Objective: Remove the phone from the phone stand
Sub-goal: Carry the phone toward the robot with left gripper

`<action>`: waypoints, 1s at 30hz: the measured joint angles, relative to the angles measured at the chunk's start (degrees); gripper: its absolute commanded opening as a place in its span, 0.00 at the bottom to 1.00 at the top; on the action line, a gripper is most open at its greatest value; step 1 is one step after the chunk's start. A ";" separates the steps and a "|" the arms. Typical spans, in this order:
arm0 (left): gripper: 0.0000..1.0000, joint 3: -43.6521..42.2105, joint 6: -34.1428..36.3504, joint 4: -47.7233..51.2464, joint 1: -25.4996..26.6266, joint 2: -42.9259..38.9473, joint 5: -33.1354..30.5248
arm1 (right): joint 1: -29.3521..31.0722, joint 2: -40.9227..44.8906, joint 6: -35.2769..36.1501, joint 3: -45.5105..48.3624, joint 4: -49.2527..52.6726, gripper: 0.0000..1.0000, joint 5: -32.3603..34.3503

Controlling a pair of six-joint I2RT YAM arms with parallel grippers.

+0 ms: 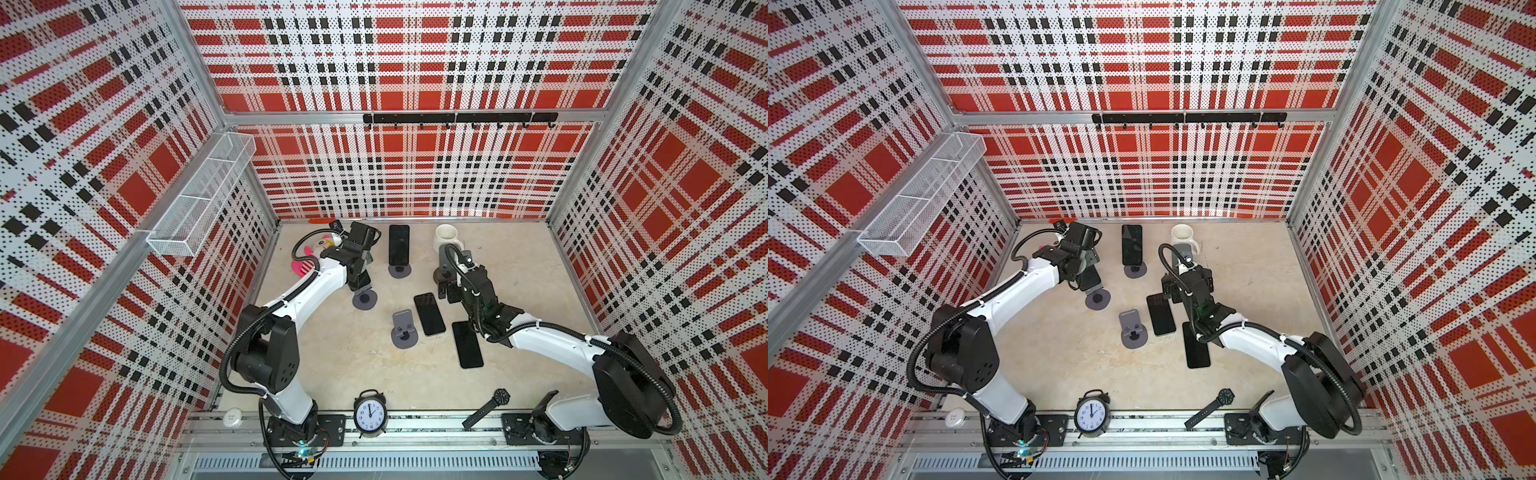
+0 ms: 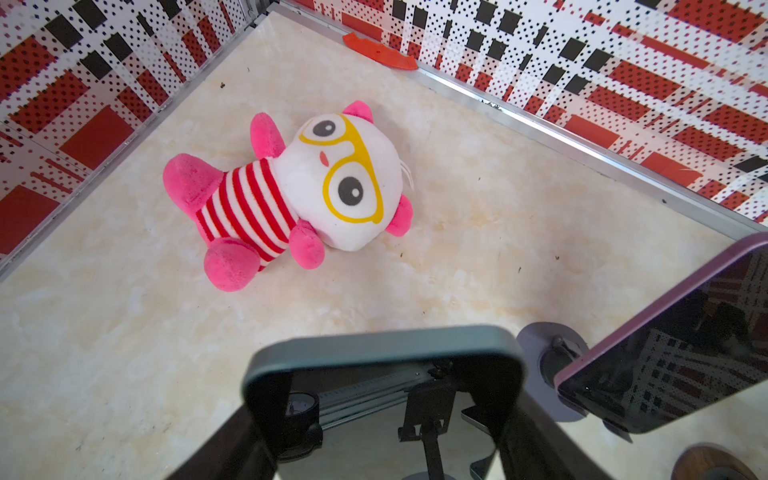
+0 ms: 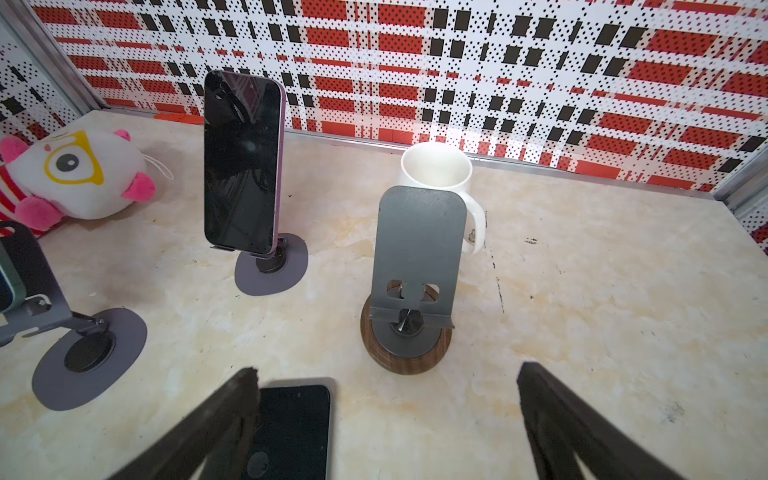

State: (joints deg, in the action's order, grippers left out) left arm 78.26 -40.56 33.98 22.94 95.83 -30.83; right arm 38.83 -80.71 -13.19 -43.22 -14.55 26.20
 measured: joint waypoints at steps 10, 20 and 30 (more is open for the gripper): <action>0.69 -1.60 3.85 1.01 2.80 -6.40 0.59 | 0.00 0.00 0.04 1.11 -0.83 1.00 0.85; 0.70 -7.58 6.43 1.79 3.87 -12.98 4.68 | 0.00 0.02 0.09 2.05 -1.73 1.00 0.98; 0.69 -16.98 6.36 3.52 6.51 -16.70 8.66 | 0.00 0.76 0.09 2.05 -1.88 1.00 1.05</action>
State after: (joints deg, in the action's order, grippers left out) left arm 61.28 -34.20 37.50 29.45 79.13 -22.17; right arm 38.83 -79.94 -13.10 -41.17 -16.43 27.24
